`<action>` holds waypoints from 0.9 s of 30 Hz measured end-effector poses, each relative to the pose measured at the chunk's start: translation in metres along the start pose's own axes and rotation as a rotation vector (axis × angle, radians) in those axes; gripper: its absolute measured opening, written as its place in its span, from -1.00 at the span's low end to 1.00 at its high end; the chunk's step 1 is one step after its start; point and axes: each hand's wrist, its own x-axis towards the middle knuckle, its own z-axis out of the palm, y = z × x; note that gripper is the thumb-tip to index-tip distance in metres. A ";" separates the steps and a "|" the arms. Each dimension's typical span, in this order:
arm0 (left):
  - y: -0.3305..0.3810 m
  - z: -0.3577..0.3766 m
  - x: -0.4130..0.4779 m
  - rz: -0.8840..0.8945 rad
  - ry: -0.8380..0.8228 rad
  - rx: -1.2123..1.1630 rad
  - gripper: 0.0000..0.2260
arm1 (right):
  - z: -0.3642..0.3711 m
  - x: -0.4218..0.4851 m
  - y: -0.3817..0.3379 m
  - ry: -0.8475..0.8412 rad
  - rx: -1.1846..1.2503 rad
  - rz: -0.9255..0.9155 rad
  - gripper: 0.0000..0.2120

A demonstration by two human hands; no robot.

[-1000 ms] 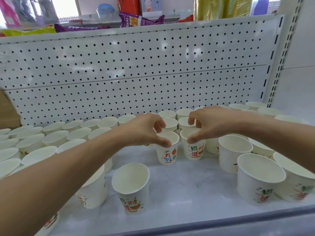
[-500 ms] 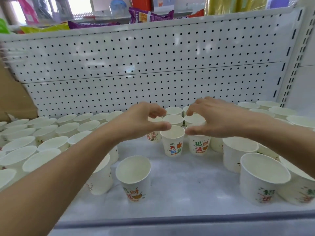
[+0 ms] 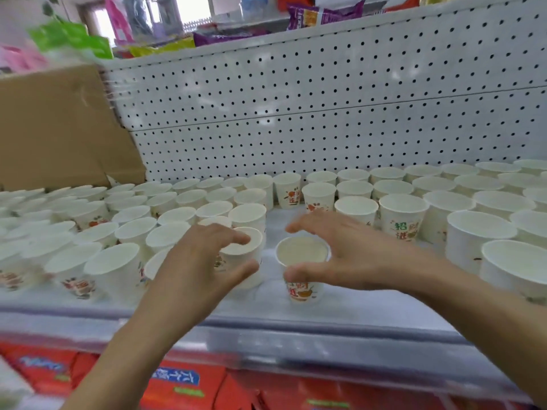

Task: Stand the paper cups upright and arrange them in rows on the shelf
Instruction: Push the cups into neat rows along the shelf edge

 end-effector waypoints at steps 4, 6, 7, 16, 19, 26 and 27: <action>-0.005 0.012 0.002 0.058 -0.002 0.071 -0.86 | 0.013 -0.001 -0.005 0.064 -0.044 0.030 -0.46; -0.002 0.013 0.007 0.113 -0.036 0.008 -0.89 | 0.016 -0.007 -0.005 0.131 -0.066 0.121 -0.49; 0.005 0.016 0.012 0.107 -0.039 -0.025 -0.89 | 0.014 -0.011 0.000 0.157 -0.071 0.145 -0.51; 0.043 0.063 0.094 0.141 -0.073 -0.085 -0.89 | -0.006 -0.054 0.025 0.222 -0.170 0.371 -0.51; 0.045 0.071 0.109 0.105 -0.169 -0.091 -0.88 | -0.009 -0.060 0.027 0.215 -0.173 0.367 -0.51; 0.035 0.071 0.112 0.105 -0.221 -0.158 -0.67 | -0.008 -0.066 0.032 0.210 -0.216 0.313 -0.47; 0.031 0.072 0.110 0.120 -0.234 -0.123 -0.69 | -0.007 -0.066 0.032 0.213 -0.213 0.307 -0.46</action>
